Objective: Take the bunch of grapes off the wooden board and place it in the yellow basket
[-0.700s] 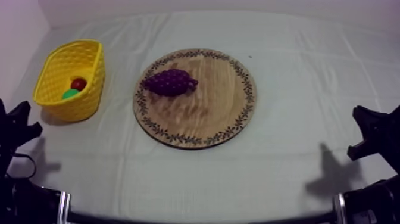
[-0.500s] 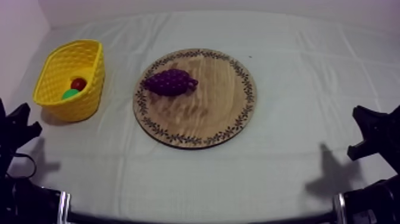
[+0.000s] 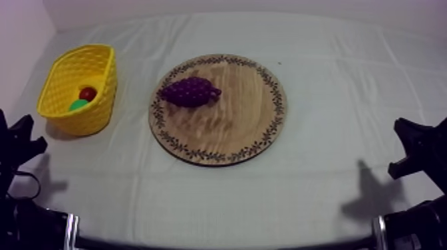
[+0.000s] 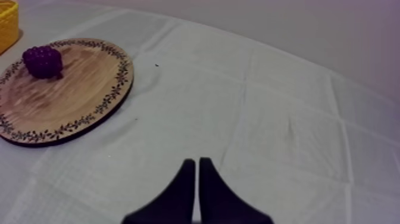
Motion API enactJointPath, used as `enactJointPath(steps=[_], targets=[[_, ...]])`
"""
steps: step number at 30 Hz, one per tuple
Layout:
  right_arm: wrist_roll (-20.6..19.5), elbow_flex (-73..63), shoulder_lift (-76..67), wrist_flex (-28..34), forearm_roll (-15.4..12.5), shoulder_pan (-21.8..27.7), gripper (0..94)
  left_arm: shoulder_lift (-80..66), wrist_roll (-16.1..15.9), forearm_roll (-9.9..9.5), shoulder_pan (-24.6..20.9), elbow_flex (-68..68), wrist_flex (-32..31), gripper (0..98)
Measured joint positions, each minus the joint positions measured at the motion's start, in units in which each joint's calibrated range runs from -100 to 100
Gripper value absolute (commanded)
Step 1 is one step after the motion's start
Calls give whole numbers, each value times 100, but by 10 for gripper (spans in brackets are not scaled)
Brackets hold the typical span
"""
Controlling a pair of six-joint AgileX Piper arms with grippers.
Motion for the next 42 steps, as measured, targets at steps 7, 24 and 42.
enactJointPath(steps=[7, 24, 42], targets=[[0, 0, 0, 0, 0, 0, 4, 180, 83, -184, -3, -89, -258, 0], [0, 0, 0, 0, 0, 0, 4, 1783, -15, -220, 162, -2190, 584, 0], [0, 0, 0, 0, 0, 0, 4, 4240, -373, 152, 561, -4850, 1034, 0]])
